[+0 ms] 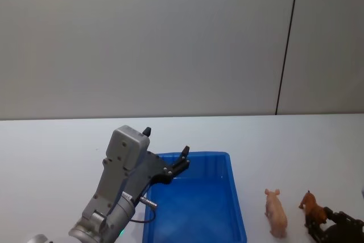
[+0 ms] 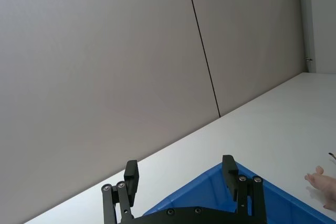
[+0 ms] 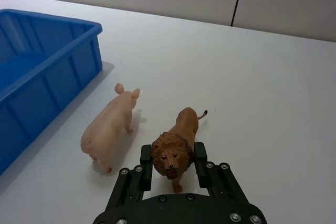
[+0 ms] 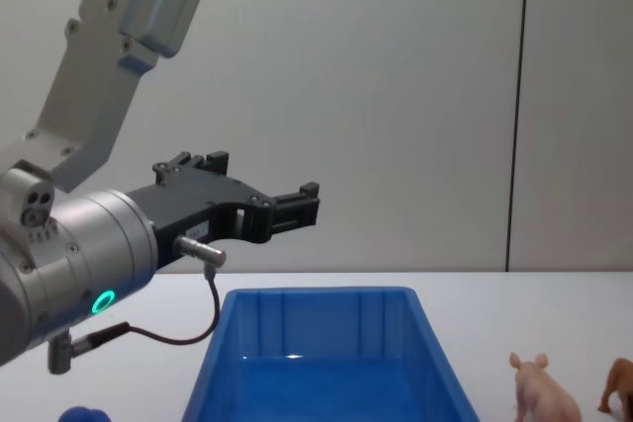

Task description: Pick up the two dolls from the table and place them into the box.

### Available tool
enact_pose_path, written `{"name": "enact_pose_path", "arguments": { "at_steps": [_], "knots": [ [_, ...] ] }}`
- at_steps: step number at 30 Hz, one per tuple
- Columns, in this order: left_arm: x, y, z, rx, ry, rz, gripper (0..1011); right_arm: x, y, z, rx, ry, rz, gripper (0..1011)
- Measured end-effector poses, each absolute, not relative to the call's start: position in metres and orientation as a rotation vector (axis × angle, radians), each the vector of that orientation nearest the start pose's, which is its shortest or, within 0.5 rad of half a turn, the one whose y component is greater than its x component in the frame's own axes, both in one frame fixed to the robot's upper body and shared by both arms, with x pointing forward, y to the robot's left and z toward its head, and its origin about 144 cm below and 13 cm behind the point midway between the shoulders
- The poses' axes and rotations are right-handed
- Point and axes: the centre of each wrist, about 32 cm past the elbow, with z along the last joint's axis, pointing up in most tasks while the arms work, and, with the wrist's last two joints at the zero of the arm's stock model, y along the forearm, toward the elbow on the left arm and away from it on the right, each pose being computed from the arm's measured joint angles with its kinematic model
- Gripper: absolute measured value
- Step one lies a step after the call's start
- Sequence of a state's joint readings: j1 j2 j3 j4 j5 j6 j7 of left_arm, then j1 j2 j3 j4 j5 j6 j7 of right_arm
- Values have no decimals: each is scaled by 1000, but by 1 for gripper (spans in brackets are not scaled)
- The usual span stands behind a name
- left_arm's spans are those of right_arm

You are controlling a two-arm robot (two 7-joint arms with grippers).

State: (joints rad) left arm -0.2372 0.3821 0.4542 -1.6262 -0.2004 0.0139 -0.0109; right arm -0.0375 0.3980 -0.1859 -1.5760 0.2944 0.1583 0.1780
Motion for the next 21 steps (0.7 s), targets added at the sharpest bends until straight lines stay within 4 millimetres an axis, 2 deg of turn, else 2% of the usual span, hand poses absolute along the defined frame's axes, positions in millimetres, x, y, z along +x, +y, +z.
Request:
{"name": "enact_pose_path", "arguments": {
  "at_steps": [1,3,14,21],
  "knots": [
    [492,198,1204,61,-268,1124,1002,443,-287,1130,-263,129,-1212,451],
    [492,198,1204,61,-268,1124,1001,444,-286,1130,-254,124,-1211,428],
    [492,198,1204,61,-268,1124,1001,447,-282,1139,-209,44,-1205,428],
    [492,198,1204,61,-268,1124,1001,453,-274,1162,-158,-46,-1161,428]
  ]
}}
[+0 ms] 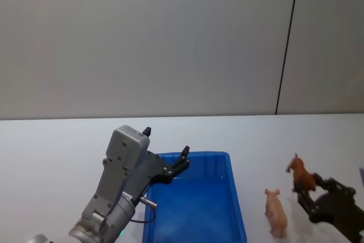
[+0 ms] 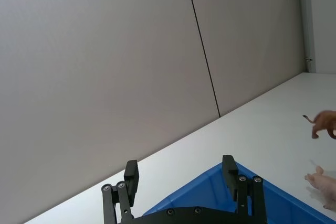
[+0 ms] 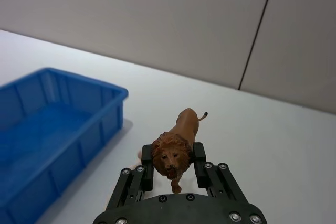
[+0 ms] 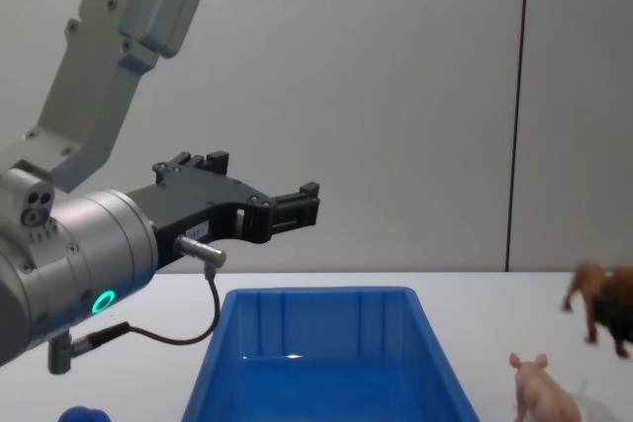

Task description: Pick up the two dolls from the table and place them into the box.

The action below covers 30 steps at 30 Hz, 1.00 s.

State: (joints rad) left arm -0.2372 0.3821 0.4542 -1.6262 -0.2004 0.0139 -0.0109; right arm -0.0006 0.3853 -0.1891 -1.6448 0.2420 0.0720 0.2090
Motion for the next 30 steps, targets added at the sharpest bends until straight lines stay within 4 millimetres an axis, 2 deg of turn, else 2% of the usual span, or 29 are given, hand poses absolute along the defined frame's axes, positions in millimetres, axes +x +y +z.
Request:
{"name": "enact_pose_path", "arguments": {
  "at_steps": [8,14,25,27,30],
  "knots": [
    [492,198,1204,61,-268,1124,1001,461,-261,1182,-126,-102,-1087,428],
    [492,198,1204,61,-268,1124,1001,472,-245,1196,-116,-124,-996,428],
    [492,198,1204,61,-268,1124,1001,496,-211,1199,-155,-74,-842,430],
    [492,198,1204,61,-268,1124,1001,501,-204,1196,-168,-60,-815,466],
    [492,198,1204,61,-268,1124,1002,505,-199,1194,-179,-50,-793,575]
  ]
}}
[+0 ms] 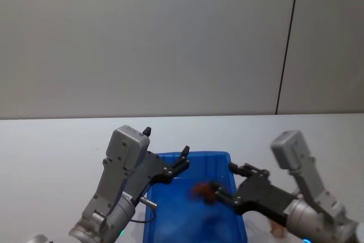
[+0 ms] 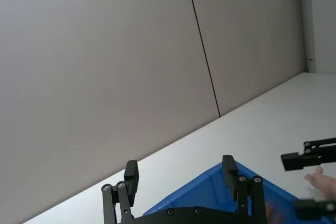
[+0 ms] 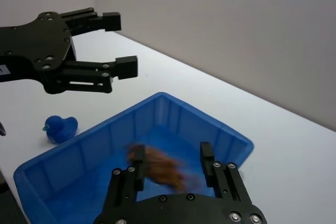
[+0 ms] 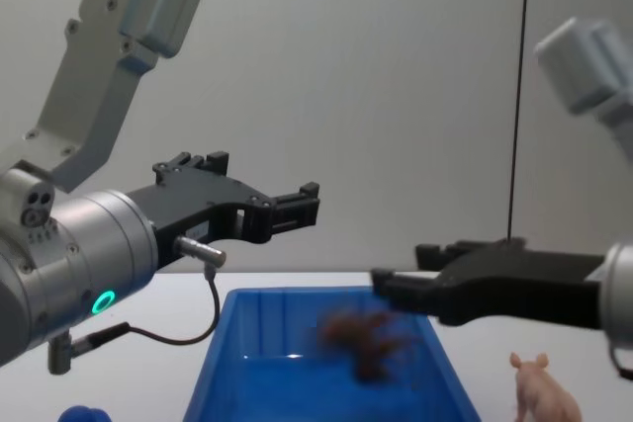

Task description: Pick up the two dolls from the table and place them into the box.

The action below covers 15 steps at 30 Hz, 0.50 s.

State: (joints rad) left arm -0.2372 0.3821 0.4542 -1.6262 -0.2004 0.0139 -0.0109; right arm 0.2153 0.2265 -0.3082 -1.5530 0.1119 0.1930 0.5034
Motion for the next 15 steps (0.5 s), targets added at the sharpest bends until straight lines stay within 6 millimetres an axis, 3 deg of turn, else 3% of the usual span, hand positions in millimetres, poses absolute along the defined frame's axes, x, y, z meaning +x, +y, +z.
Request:
{"name": "enact_pose_path", "arguments": {
  "at_steps": [6,15],
  "knots": [
    [492,198,1204,61,-268,1124,1001,513,-190,1189,-198,-31,-763,788],
    [492,198,1204,61,-268,1124,1001,511,-194,1185,-211,-33,-800,1000]
  ]
}}
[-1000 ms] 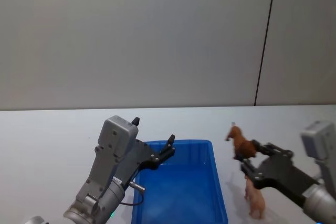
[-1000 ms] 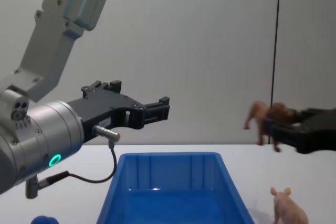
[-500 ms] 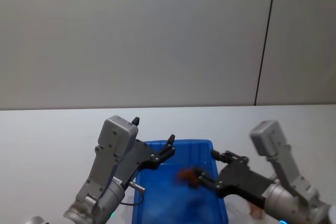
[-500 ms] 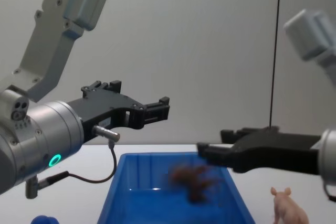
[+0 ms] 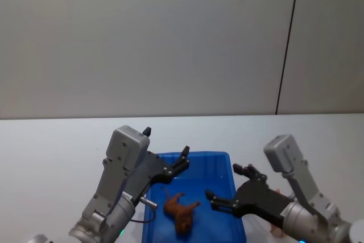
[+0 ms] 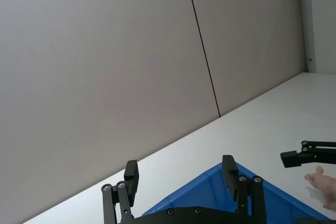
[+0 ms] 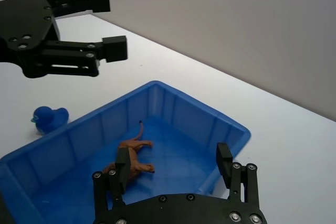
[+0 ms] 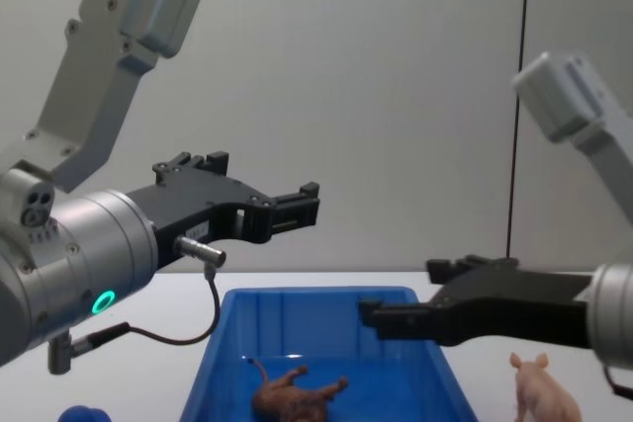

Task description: Pick up the two dolls from the table and place them into the box.

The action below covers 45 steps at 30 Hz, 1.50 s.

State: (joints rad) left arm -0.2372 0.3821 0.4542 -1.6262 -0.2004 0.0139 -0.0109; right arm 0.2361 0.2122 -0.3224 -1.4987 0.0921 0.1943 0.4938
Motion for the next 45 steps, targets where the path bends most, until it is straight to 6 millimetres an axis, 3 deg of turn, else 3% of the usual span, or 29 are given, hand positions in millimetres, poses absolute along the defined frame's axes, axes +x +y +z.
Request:
{"name": "enact_pose_path", "arguments": {
  "at_steps": [20,39,45],
  "knots": [
    [492,198,1204,61,-268,1124,1001,472,-229,1172,-242,7,-1008,1001],
    [492,198,1204,61,-268,1124,1001,464,-233,1141,-346,118,-1075,1001],
    [492,198,1204,61,-268,1124,1001,464,-233,1135,-358,144,-1090,878]
  ]
}}
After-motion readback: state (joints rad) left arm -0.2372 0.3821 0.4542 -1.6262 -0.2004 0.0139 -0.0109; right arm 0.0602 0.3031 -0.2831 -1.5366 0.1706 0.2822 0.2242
